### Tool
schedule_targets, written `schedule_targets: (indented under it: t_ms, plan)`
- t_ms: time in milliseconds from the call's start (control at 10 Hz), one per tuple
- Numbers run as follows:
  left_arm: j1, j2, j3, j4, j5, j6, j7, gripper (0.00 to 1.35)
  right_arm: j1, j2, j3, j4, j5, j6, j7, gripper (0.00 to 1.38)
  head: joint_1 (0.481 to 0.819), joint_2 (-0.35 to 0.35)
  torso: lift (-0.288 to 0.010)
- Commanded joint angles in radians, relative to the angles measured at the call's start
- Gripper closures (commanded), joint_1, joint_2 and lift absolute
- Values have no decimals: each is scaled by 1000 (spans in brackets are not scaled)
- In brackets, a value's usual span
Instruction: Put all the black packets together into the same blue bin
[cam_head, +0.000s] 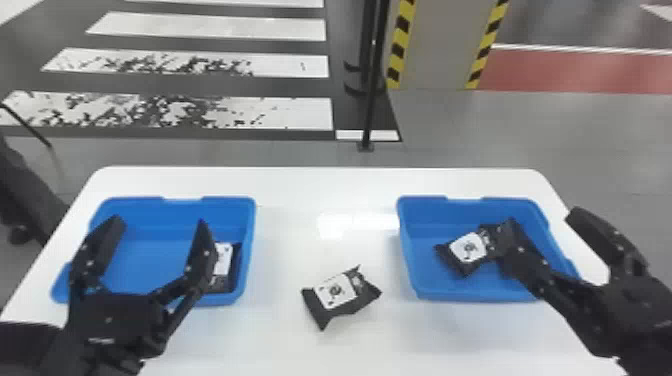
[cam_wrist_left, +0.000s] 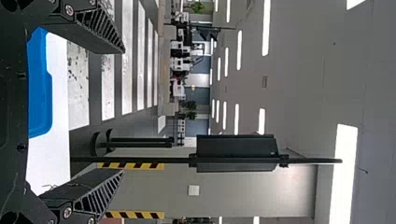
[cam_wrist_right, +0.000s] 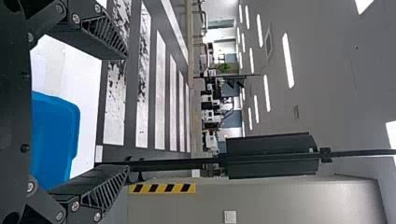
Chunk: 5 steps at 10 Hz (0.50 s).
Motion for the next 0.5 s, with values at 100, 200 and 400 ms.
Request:
schedule_targets:
  t_ms: [100,200,400]
  plan:
    - [-1,0,0,0,0,-4,0,128,0,0,0,0,-2,0,0,196,695,-60,-110]
    - [-1,0,0,0,0,-7,0,128,0,0,0,3,-4,0,0,196,695,-60,-110]
    - [-1,0,0,0,0,-7,0,128,0,0,0,0,-6,0,0,196,695,-60,-110]
